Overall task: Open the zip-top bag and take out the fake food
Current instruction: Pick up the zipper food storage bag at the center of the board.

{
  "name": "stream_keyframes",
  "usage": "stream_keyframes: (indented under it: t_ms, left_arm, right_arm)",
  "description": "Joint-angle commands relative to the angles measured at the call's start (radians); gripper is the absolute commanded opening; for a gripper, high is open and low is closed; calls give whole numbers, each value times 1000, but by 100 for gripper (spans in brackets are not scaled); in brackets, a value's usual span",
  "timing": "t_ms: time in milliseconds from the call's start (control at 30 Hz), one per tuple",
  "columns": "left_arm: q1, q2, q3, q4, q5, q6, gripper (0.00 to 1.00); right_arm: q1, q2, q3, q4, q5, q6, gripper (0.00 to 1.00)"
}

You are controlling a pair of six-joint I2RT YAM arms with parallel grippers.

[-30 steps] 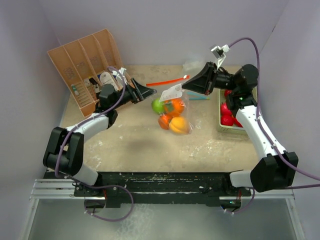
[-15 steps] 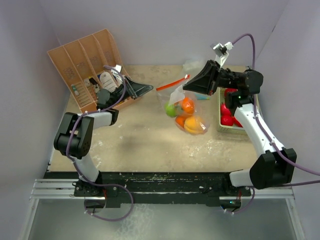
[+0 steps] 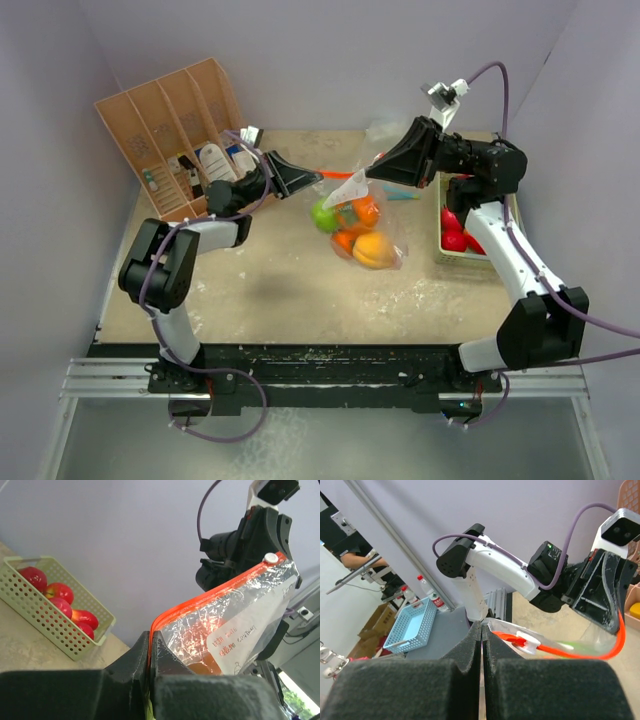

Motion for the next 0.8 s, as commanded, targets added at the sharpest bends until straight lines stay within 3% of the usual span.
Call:
stream_keyframes:
  t_ms: [0,100,167,233,333,400,533,633,767]
  left_arm:
    - [-19,-16,19,145,16,-17,0]
    - [-12,-32,4,142,33,-16,0]
    - [-2,-49,1,127,56,-14,0]
    - [16,-79,-4,91,71,6,0]
    - [50,-141,7,-20,109,66,0]
    - [60,-192,44,-191,165,164,0]
    - [61,-305,143,-654,227,460,0]
    - [60,-359,198,-892,262,600,0]
    - [61,-413,181,-982,268,672,0]
  right_arm:
    - [5,-12,19,92,31,27,0]
    - [4,-17,-15,50,27,-4,0]
    - [-1,-34,-41,-108,60,-117,0]
    - [-1,-67,-43,-368,122,-304,25]
    - [-1,-110,60,-947,285,-723,63]
    - [-1,-111,129,-1202,388,-926,77]
    - [-1,-111,135,-1364,525,-1062,80]
    - [16,-87,163,-1477,646,-1172,79]
    - [32,-80,153,-1539,770,-1236,76]
